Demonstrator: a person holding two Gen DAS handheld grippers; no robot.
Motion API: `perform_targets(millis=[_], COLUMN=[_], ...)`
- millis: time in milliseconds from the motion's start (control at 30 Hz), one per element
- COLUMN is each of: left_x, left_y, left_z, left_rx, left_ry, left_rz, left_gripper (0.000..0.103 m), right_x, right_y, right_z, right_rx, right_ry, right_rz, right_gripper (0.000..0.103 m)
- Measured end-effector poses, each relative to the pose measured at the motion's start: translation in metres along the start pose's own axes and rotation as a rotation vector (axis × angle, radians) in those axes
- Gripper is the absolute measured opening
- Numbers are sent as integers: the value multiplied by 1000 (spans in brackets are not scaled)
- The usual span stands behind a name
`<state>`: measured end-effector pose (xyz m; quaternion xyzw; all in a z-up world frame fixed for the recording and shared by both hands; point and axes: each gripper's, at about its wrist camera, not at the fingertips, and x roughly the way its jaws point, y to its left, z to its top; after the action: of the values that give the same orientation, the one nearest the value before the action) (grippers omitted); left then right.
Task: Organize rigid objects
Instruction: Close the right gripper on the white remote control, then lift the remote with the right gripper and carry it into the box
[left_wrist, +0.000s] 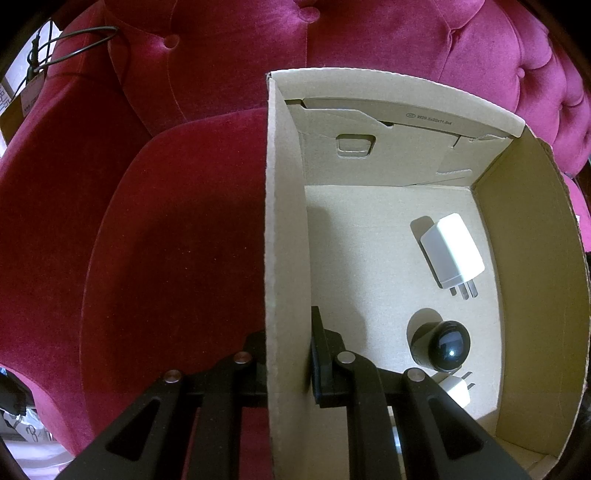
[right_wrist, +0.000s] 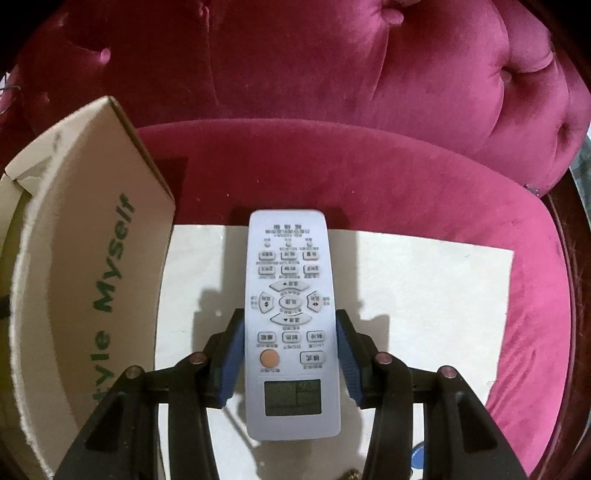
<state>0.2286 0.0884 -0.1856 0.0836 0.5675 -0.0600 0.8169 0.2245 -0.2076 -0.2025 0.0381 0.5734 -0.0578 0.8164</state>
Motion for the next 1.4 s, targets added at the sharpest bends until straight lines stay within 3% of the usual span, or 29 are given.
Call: perform_targets(millis=[867,1400], left_x=[0,-1], left_y=[2,2], left_z=[0,1], left_rx=[-5,-7], left_ry=[0,1], left_rz=[-8,-9], left_gripper=[14,14], right_x=[-86,-135], right_y=[14,74], right_z=[-4,11], right_rx=[-14,-118], right_ry=[-117,-174], right_rz=[0,86], right_gripper=[49,49])
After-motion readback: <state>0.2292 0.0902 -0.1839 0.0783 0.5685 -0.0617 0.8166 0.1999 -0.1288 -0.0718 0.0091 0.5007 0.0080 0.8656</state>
